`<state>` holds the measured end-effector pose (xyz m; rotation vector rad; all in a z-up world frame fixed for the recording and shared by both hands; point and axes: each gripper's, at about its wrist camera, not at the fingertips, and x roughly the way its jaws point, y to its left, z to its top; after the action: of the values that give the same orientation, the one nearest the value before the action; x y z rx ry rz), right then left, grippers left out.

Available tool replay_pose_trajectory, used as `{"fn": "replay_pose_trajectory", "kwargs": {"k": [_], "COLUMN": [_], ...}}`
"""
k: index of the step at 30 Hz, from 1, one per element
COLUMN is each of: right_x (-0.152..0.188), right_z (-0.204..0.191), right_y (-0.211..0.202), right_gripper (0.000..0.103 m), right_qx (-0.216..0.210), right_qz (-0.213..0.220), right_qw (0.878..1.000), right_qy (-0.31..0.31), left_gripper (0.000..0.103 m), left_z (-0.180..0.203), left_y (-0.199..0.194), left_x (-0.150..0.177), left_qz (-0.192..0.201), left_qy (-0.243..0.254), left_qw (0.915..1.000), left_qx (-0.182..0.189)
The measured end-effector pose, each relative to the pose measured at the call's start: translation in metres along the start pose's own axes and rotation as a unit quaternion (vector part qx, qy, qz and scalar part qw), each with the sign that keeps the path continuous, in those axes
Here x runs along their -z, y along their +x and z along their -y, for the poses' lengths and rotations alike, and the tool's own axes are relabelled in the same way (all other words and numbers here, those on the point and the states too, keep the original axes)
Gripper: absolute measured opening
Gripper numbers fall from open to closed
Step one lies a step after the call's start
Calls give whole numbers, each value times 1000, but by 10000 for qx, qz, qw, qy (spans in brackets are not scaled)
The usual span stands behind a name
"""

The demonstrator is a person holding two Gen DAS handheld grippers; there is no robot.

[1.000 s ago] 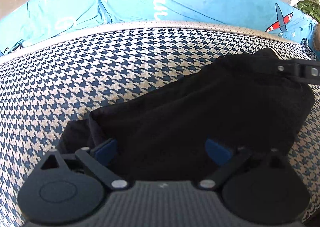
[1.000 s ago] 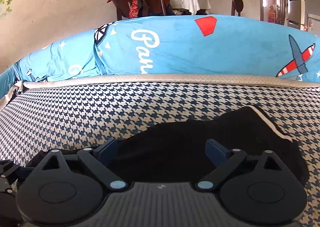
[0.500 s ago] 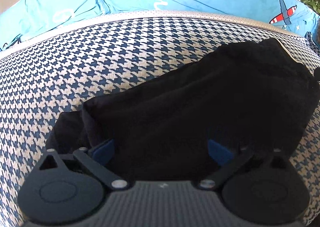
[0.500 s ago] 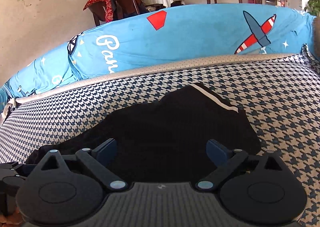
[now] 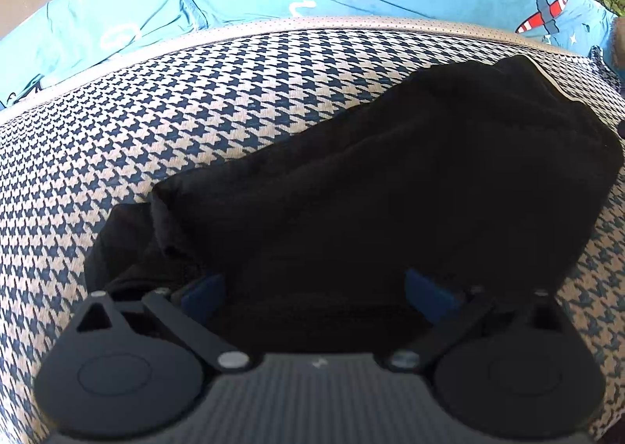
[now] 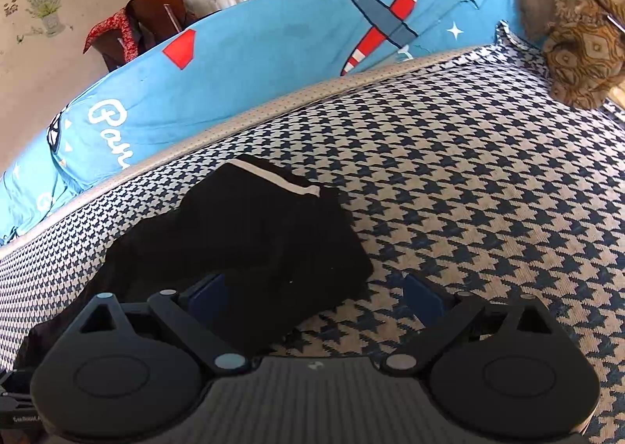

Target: Fold clothes

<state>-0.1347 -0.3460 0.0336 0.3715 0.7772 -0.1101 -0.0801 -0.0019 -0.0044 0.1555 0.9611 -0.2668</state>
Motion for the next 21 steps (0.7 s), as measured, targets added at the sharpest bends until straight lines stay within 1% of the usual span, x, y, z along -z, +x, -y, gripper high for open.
{"fn": "replay_pose_trajectory", "kwargs": {"k": [4,7,10,21], "right_x": [-6,-10,-13,-12], "right_z": [21,31,36,31], "right_y": [7,12,18,26], "right_gripper": [97,97,97,98], "right_qx": [40,-97,-237,-466], "right_qz": [31,69,30,-62], "right_qw": [9987,9963,9941,9939], "right_qy": [513,852,1062,995], "left_gripper": [103,103,103,103], "left_z": [-4,-4,-3,-3], "left_y": [-2,0,1,2], "left_x": [-1,-4,-6,-5], "left_qz": [6,29,35,32], "left_qy": [-129,-192,-196,-241], "left_qw": [9998,9997,9997,9996], "left_qx": [133,121,107,125]}}
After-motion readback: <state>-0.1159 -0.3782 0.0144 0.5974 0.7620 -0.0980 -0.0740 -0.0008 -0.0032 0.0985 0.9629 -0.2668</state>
